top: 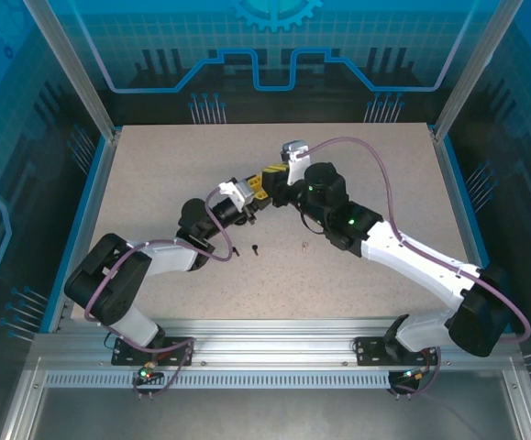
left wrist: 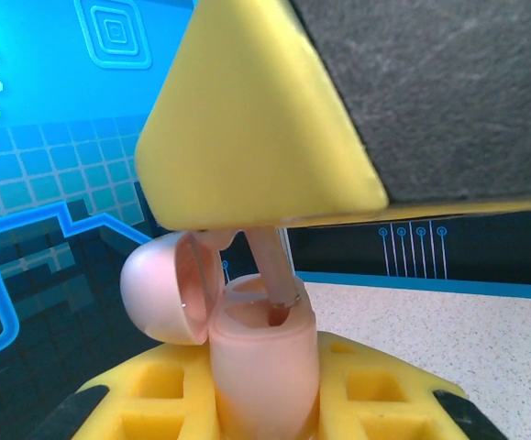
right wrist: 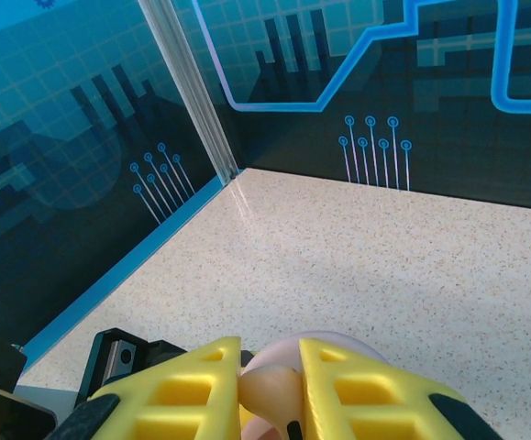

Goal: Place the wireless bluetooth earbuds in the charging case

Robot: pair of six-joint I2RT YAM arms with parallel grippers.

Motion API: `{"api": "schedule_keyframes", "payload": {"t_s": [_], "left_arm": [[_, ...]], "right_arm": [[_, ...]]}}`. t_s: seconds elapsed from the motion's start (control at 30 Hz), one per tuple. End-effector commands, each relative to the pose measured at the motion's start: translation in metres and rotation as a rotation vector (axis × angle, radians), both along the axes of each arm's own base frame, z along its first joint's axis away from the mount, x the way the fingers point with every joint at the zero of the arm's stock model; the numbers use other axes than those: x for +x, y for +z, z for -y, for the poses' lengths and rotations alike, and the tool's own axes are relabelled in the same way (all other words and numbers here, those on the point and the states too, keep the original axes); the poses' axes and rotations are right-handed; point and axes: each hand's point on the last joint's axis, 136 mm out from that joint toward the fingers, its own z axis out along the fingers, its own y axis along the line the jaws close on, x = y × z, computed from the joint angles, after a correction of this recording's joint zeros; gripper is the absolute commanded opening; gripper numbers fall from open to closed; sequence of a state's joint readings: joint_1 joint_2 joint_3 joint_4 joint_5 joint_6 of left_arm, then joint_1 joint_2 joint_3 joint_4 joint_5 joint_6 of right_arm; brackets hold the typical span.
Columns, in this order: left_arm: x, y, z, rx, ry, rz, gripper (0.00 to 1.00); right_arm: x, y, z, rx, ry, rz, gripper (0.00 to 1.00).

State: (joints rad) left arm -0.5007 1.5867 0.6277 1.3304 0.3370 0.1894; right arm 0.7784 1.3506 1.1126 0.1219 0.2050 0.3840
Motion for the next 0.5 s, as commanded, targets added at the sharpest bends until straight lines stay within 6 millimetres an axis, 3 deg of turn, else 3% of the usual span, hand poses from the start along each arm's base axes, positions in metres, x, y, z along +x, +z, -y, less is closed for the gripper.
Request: {"api": "schedule_keyframes", "payload": {"t_s": [0.0,0.47], "left_arm": [[-0.007,0.047,-0.005,-0.078,0.011,0.12,0.0],[-0.012,0.055,-0.007,-0.093,0.003,0.13,0.0]], "right_arm": [[-0.005,-0.017,0.005,-0.017,-0.005,-0.041,0.2],[-0.002,-0.029,0.005,-0.018,-0.003,-0.058,0.19]]}}
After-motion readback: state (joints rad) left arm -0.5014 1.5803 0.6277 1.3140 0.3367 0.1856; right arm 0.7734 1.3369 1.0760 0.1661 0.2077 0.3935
